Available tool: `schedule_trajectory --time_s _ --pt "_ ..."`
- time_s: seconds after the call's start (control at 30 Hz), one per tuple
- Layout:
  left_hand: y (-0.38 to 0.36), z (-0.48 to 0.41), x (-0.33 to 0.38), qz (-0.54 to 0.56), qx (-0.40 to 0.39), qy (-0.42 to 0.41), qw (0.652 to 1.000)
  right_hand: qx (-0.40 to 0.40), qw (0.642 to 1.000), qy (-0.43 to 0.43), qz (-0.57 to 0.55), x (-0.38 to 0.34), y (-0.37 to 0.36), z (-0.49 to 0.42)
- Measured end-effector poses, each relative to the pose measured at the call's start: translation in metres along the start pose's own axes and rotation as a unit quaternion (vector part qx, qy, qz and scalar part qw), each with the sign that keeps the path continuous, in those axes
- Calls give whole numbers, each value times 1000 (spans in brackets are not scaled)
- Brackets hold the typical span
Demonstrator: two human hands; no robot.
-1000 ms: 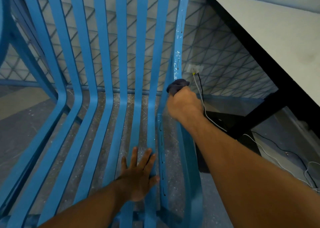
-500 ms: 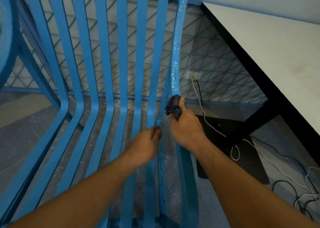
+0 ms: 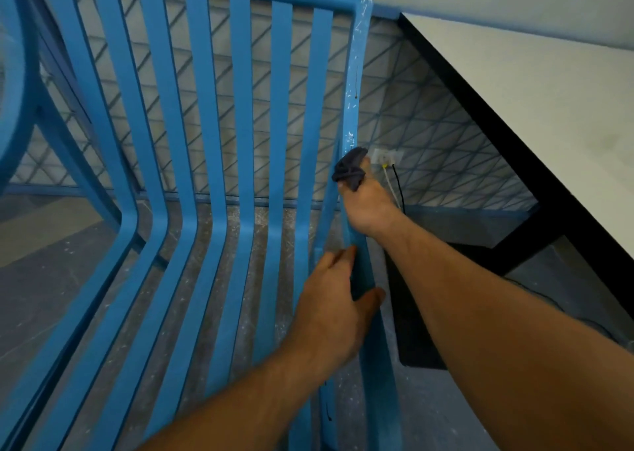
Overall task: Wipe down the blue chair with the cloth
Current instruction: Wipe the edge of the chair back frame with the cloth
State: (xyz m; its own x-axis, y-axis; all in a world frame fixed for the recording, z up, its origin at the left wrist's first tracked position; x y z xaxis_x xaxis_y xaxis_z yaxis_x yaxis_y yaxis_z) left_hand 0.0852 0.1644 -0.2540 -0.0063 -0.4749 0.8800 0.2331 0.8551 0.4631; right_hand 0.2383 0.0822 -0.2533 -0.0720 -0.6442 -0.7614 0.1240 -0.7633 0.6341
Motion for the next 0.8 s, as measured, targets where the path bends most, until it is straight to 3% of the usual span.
schedule_trajectory --time_s 0.13,0.23,0.33,0.5,0.67,0.8 --pt "-12 8 -4 93 20 -2 995 -5 999 8 52 4 -9 10" --pt "-23 9 -12 145 21 16 989 30 998 -36 38 5 -6 2" --pt "-28 9 -18 138 20 14 990 77 987 -110 93 -2 5 -10" --pt "-27 8 -19 95 30 -8 995 149 979 -123 72 -9 17 -18" --pt "-25 10 -16 90 22 -19 996 20 994 -23 103 -15 -4 6" --pt "-24 11 -14 90 31 -24 995 -43 997 -12 70 -10 -11 38"
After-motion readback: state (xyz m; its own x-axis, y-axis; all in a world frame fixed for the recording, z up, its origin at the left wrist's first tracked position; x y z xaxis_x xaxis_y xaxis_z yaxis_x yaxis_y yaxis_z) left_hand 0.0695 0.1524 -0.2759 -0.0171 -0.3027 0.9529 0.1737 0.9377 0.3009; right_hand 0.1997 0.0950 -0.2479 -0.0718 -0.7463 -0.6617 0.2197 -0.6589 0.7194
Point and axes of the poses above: each hand's wrist, its own z-axis away from the middle knuckle, its own y-axis out of the back of the hand, x = y × z, the point moved 7 cm from there along -z, towards the middle knuckle, and after that the axes turned 5 degrees about -x, right-handed, at the moved point
